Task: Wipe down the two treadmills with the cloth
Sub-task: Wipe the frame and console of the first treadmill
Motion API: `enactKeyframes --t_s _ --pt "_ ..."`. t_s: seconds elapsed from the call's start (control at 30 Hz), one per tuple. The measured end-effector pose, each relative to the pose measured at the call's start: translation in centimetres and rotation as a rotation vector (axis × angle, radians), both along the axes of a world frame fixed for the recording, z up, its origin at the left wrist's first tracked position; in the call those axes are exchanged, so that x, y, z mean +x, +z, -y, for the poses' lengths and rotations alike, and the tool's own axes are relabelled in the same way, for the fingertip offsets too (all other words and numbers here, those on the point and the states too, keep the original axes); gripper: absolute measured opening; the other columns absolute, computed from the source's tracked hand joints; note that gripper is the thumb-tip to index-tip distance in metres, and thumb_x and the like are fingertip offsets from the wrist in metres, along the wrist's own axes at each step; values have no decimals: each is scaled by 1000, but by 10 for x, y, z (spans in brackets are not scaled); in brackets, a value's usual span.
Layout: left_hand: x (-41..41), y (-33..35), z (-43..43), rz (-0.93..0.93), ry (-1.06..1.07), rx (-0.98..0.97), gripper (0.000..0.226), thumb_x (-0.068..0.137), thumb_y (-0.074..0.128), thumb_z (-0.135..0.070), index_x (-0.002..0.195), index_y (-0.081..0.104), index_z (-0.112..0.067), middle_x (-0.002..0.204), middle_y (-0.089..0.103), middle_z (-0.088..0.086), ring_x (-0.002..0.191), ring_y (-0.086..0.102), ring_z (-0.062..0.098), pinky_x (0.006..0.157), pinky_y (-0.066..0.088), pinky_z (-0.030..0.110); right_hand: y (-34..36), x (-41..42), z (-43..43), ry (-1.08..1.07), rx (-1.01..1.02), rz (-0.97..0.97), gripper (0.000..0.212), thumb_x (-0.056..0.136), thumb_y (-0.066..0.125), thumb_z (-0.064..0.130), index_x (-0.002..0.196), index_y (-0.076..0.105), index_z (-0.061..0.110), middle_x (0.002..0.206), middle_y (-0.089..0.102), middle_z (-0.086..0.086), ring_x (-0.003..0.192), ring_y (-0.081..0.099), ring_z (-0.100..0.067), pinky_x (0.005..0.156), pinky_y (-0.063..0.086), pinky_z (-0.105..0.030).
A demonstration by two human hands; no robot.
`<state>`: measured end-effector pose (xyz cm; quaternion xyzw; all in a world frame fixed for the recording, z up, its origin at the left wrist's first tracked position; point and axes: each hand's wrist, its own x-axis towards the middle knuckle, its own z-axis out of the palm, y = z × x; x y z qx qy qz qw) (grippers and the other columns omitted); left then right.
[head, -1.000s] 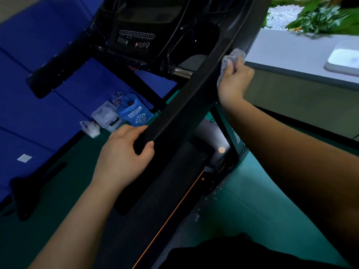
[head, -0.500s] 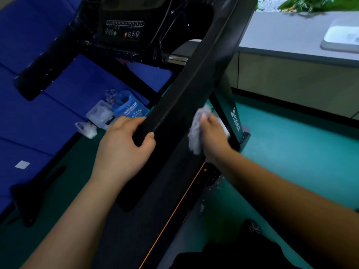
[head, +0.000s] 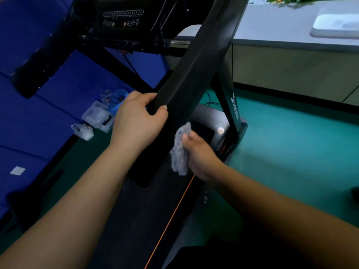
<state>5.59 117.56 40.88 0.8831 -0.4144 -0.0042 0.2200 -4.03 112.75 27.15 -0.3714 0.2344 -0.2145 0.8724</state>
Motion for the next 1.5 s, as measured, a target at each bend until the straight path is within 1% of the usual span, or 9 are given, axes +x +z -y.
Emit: enactKeyframes --t_s 0.47,0.73,0.83,0.93,1.07,1.13,1.2,1.27,1.5 --pt "5 -2 -9 -43 -65 -34 38 85 51 -48 111 68 -27 98 48 -4 92 53 17 74 37 27 12 -19 -112 163 41 -217 21 100 48 19 99 65 7 103 67 -17 100 63 -30 100 46 -46" --pt "6 1 -10 -57 -76 6 43 85 50 -49 118 65 -25 109 53 2 107 52 26 83 43 34 42 -68 -60 19 21 -76 20 96 46 13 101 63 4 89 70 -18 77 68 -27 74 56 -33" --pt "3 6 -7 -26 -40 11 51 88 50 -48 131 56 -22 125 49 4 121 42 29 101 40 45 65 -73 -9 -128 -241 -84 23 93 52 19 109 63 7 102 69 -15 93 65 -25 89 51 -39" --pt "-3 14 1 23 -5 -42 51 91 50 -45 137 50 -22 133 44 1 127 36 25 104 35 46 86 -68 43 -288 -697 -243 15 94 53 15 105 64 17 101 69 -3 88 61 -10 86 45 -21" --pt "-15 19 28 70 23 -48 50 92 50 -44 138 48 -23 133 44 0 126 35 25 103 31 44 105 -44 114 -406 -1296 -405 28 86 51 18 107 65 4 92 56 -15 88 46 -16 79 33 -8" --pt "-18 14 48 109 64 -14 53 91 49 -46 139 46 -23 133 44 1 125 36 26 101 33 44 114 -22 150 -443 -1508 -444 38 85 54 22 120 63 12 104 53 -11 103 47 -21 92 38 -22" --pt "-18 8 69 131 120 26 57 90 49 -48 141 43 -22 133 45 4 124 37 28 100 34 46 119 0 181 -385 -1792 -499 36 83 56 25 117 64 17 112 54 -13 104 49 -34 87 44 -42" --pt "-16 4 93 119 173 56 60 89 49 -51 142 42 -22 135 44 5 125 37 29 101 34 47 119 15 209 -220 -2029 -501 35 85 53 28 116 65 18 114 54 -15 100 49 -38 78 46 -46" --pt "-25 1 162 100 311 40 59 87 48 -56 138 47 -26 130 50 0 123 40 26 100 34 47 129 25 312 -9 -2278 -302 42 88 37 33 118 63 20 113 55 -15 96 51 -38 75 46 -44"
